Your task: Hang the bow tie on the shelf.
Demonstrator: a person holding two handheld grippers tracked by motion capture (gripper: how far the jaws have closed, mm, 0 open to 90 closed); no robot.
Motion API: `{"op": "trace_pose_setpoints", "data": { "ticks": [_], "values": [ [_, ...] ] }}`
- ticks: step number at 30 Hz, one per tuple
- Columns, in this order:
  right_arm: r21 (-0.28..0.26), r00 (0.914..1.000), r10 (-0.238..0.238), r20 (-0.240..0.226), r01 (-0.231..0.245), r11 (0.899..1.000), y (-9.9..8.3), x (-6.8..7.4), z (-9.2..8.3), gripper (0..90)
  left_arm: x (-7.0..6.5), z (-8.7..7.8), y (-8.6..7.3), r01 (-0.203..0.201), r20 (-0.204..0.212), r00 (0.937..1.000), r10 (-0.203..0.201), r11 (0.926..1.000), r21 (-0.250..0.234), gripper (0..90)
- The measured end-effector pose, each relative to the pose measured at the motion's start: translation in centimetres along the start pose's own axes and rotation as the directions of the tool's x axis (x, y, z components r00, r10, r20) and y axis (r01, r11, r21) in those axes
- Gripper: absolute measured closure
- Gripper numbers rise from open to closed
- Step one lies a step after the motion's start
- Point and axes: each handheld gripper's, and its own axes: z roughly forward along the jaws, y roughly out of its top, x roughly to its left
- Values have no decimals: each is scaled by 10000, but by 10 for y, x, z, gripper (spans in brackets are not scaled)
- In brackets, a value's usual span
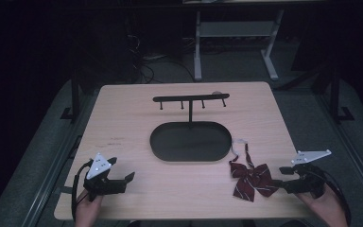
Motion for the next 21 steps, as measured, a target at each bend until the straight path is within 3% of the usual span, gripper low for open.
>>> {"op": "trace_pose_setpoints", "data": {
  "ticks": [9, 11, 18, 21],
  "values": [
    [80, 9986, -528, -99, 529, 9986, 9, 6, 2, 350, 0, 0, -1, 2, 58, 10000, -2, 10000, -48, 130],
    [44, 9978, -588, -300, 590, 9983, 14, 8, 2, 353, 0, 1, -1, -23, 36, 10000, 23, 10000, -65, 130],
    [89, 9896, -1286, -638, 1294, 9915, 45, 10, 8, 363, -1, -2, -1, -52, -44, 10000, 51, 10000, -77, 130],
    [230, 9874, -1378, -783, 1400, 9899, 59, 11, 10, 375, -1, -1, -1, -44, -24, 10000, 44, 10000, -52, 130]
  ]
}}
